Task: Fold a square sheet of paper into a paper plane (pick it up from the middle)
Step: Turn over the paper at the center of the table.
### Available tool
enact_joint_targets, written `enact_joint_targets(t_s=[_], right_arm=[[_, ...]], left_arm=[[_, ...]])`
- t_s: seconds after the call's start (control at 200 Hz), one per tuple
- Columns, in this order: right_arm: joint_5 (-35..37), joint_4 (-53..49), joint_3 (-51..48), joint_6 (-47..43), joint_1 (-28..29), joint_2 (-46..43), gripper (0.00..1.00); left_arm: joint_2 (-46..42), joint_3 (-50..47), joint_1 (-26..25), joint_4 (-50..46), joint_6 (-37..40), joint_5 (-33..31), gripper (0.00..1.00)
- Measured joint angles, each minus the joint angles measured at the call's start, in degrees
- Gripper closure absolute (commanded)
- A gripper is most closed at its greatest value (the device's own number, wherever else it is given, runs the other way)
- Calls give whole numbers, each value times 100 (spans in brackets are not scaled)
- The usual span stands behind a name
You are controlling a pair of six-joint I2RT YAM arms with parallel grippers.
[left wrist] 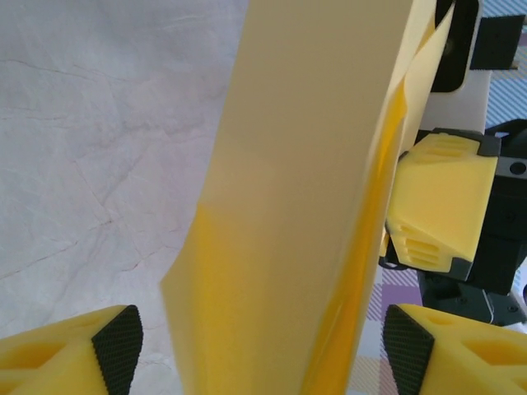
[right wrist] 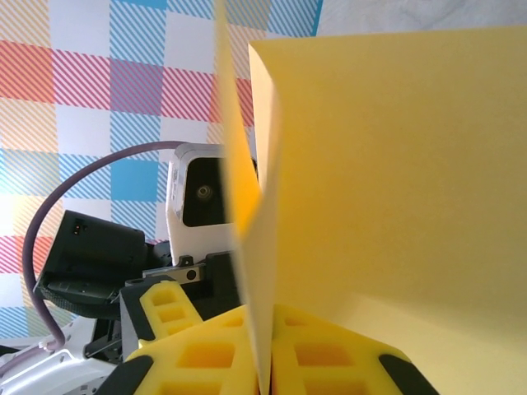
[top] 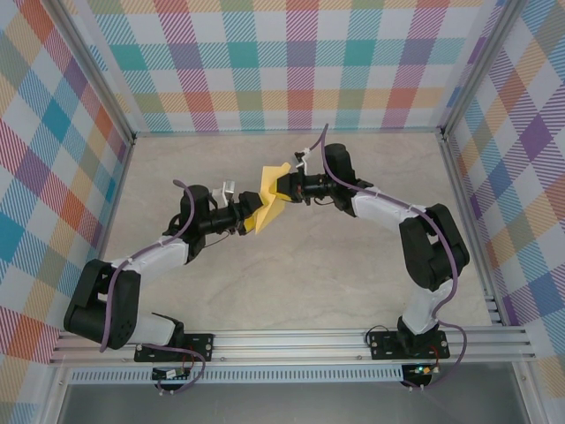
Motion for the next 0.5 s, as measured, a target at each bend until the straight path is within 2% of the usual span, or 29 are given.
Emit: enact_joint_targets(t_s=[0.175,0.5], right_arm=[[-74,24,31,50,0,2,91],[-195,-247,83,9,0,81,91]], left_arm=[[-74,-59,0,170,-127,57,48],[-262,-59,0,173,-4,61,63]])
